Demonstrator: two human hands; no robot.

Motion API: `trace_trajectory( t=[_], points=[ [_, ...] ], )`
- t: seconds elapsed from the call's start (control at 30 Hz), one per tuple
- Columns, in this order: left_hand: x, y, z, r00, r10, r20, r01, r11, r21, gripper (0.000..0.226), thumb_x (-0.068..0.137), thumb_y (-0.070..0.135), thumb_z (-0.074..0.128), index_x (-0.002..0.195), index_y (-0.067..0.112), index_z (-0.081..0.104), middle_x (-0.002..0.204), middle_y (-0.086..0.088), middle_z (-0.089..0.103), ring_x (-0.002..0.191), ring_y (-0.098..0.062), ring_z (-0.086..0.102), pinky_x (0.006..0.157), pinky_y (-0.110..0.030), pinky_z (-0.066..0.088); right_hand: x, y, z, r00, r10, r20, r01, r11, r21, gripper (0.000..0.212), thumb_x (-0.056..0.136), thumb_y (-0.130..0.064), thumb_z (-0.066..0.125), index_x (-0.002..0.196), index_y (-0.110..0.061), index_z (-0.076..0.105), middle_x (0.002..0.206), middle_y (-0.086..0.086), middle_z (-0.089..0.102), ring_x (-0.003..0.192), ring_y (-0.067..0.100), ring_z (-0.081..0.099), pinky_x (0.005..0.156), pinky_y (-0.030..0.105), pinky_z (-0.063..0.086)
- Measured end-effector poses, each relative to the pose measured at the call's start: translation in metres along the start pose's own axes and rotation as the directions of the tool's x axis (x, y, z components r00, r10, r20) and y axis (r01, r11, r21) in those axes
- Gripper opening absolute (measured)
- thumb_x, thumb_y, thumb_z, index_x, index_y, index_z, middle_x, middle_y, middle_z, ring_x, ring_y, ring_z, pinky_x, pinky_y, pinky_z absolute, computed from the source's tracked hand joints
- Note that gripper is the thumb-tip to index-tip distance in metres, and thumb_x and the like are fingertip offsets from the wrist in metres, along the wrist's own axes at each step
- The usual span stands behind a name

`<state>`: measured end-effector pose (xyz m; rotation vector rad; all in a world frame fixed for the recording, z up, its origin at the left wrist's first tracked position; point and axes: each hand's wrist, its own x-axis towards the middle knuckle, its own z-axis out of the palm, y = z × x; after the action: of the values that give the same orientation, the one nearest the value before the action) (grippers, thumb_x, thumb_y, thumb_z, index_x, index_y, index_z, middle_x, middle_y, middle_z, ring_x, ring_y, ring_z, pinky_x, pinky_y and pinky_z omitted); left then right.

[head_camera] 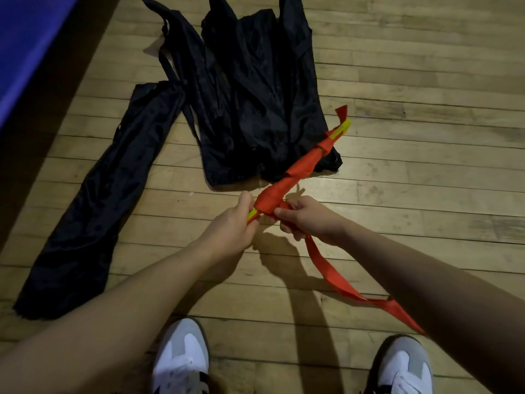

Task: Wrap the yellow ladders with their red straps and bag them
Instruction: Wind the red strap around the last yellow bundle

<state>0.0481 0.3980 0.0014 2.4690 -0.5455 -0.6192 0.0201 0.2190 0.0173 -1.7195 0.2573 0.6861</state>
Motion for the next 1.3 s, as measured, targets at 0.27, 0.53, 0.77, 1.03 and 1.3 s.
trace_trajectory(
  t=[0.27,0.53,0.77,1.03,1.3],
  points=[
    [0.003,0.006,0.002,0.990,-0.133,-0.039,0.135,0.989,0.055,0.038,0.097,0.018,0.049,0.126,0.019,0.025,0.089,-0.005,0.060,0.067,-0.019,0.061,0.058,-0.035,0.053,0.005,-0.002,0.021,1.000,-0.016,-0.020,0.013,0.988,-0.152,0.027,0.101,-0.019,0.044,0.079,-0.012,0.058,0.056,0.000,0.051,0.042,0.005,0.043,0.046,0.019,0.037],
    [0.013,0.011,-0.006,0.989,-0.094,-0.110,0.113,0.978,0.177,0.045,0.094,0.024,0.052,0.133,0.013,0.031,0.118,-0.008,0.050,0.096,-0.027,0.056,0.077,-0.039,0.047,0.004,-0.007,0.020,0.991,-0.096,-0.089,0.097,0.995,0.017,0.026,0.102,-0.018,0.043,0.083,-0.008,0.057,0.055,0.001,0.049,0.047,0.011,0.044,0.046,0.021,0.039],
    [0.023,0.013,-0.013,1.000,0.010,0.003,-0.010,0.967,0.255,0.050,0.089,0.024,0.058,0.132,0.012,0.034,0.121,-0.009,0.041,0.108,-0.028,0.049,0.081,-0.037,0.041,0.004,0.003,0.008,0.976,-0.067,-0.207,0.098,0.985,0.141,0.023,0.100,-0.012,0.047,0.082,-0.006,0.058,0.051,0.001,0.051,0.042,0.010,0.045,0.044,0.019,0.040],
    [0.014,-0.001,-0.014,0.990,-0.095,-0.102,0.090,0.994,-0.057,0.037,0.076,0.039,0.075,0.099,0.018,0.056,0.090,-0.001,0.060,0.086,-0.026,0.062,0.074,-0.041,0.052,0.007,-0.003,0.010,0.965,-0.089,-0.247,0.122,0.985,0.123,0.033,0.099,-0.006,0.047,0.067,-0.012,0.054,0.055,0.005,0.052,0.042,0.014,0.044,0.045,0.021,0.040],
    [0.018,0.005,-0.008,0.929,-0.340,-0.147,0.317,0.935,-0.160,0.037,0.089,0.034,0.065,0.108,0.013,0.041,0.091,-0.005,0.060,0.079,-0.023,0.058,0.066,-0.034,0.047,0.007,0.007,0.021,0.990,-0.027,-0.138,0.035,0.998,0.056,0.021,0.101,-0.013,0.046,0.095,0.001,0.060,0.056,0.005,0.055,0.044,0.015,0.048,0.045,0.022,0.042]
  ],
)
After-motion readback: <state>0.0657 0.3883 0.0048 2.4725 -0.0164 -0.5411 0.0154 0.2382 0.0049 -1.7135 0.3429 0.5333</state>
